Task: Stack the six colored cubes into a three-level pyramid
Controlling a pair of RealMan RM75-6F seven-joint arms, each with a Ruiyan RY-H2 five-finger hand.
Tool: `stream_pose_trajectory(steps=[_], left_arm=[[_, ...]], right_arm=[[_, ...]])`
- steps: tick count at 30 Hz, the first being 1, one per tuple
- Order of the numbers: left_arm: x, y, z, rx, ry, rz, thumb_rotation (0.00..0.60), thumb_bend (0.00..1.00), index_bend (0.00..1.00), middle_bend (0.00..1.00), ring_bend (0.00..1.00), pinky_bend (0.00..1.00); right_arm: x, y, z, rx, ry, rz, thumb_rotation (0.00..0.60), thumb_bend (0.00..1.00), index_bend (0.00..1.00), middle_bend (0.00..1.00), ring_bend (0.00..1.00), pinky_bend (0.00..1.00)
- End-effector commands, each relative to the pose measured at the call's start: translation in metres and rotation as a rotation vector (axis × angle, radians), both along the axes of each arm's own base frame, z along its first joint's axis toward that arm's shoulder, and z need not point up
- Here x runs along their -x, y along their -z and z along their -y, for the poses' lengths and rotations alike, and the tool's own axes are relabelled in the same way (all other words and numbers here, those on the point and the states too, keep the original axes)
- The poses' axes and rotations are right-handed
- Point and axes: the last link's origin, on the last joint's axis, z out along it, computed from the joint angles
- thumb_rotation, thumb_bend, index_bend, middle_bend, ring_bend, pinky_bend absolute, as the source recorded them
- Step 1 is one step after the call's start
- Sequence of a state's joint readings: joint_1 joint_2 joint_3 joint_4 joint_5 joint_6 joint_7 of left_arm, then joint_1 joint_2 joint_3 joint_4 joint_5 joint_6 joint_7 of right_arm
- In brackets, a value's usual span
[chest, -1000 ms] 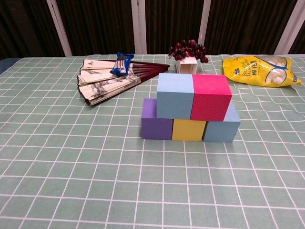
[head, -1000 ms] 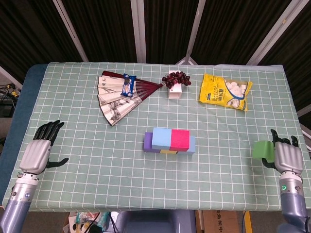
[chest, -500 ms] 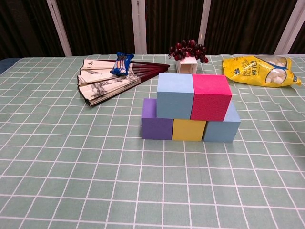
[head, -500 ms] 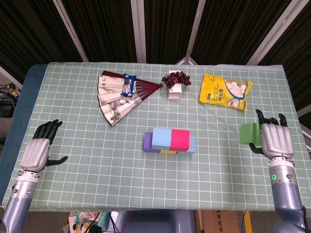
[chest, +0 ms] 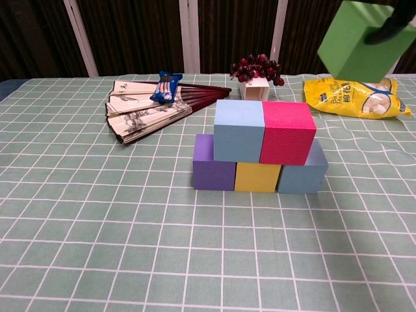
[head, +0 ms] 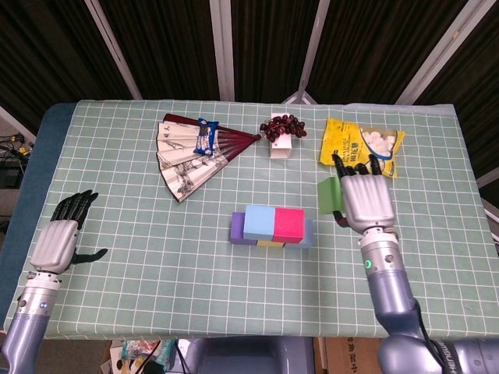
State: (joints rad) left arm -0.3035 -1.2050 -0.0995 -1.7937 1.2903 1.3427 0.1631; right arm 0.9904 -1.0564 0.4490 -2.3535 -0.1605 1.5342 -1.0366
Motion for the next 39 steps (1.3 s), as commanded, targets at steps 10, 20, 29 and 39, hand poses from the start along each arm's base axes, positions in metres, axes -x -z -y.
stream_pose_trajectory(steps=[10, 20, 29, 39], left_arm=[[-0.01, -0.017, -0.003, -0.047, 0.03, 0.018, 0.6, 0.05, 0.0, 0.01, 0.0, 0.01], [-0.018, -0.044, -0.007, -0.131, 0.056, 0.018, 0.6, 0.05, 0.0, 0.01, 0.0, 0.01], [-0.021, -0.049, -0.007, -0.137, 0.058, 0.024, 0.6, 0.05, 0.0, 0.01, 0.0, 0.01], [-0.022, -0.052, -0.007, -0.139, 0.056, 0.035, 0.6, 0.05, 0.0, 0.01, 0.0, 0.01]], right_arm=[[-0.057, 0.04, -0.009, -0.054, 0.024, -0.039, 0.6, 0.33, 0.0, 0.37, 0.21, 0.04], [-0.071, 0.049, -0.01, -0.071, 0.09, 0.02, 0.6, 0.33, 0.0, 0.37, 0.21, 0.04], [-0.081, 0.051, -0.01, -0.107, 0.165, 0.137, 0.6, 0.33, 0.0, 0.37, 0.21, 0.04], [-0.079, 0.054, -0.006, -0.105, 0.204, 0.173, 0.6, 0.33, 0.0, 0.37, 0.21, 0.04]])
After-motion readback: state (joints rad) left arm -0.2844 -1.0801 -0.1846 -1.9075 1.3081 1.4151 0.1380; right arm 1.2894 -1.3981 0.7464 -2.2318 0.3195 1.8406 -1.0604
